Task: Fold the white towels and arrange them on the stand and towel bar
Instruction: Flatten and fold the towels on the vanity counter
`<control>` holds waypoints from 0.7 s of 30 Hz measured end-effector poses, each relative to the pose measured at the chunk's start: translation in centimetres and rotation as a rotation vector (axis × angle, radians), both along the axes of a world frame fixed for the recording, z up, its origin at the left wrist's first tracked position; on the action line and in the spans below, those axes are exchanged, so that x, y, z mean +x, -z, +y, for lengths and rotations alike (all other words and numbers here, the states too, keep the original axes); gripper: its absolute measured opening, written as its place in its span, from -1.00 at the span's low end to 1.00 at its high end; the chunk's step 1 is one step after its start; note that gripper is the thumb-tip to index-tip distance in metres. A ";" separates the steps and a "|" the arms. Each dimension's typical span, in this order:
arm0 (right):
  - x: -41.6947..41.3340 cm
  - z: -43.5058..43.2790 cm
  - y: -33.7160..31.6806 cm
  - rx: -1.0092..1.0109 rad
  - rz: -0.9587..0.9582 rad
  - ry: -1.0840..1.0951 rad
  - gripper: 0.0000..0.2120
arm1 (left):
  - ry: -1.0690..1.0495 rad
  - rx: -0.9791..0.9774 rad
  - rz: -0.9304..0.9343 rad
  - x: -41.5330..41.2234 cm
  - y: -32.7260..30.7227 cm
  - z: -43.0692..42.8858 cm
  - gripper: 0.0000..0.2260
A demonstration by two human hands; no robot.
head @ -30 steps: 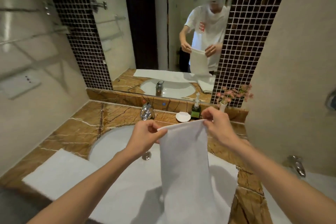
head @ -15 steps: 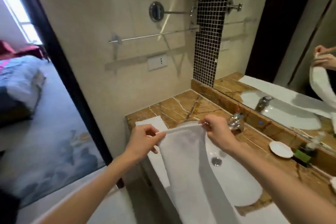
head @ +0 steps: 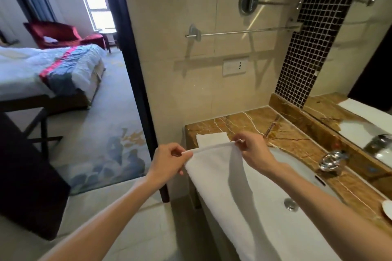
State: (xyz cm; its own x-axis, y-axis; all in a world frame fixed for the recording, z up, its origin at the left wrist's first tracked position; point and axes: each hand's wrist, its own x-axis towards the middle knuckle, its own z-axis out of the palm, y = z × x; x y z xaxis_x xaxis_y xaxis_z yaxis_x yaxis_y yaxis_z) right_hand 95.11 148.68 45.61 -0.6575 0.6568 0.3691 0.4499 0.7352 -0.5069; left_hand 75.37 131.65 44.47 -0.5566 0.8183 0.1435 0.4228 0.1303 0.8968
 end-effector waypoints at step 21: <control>-7.1 9.6 2.3 -0.188 0.006 0.085 -0.81 | -0.041 -0.087 -0.033 -7.7 4.3 11.9 -0.90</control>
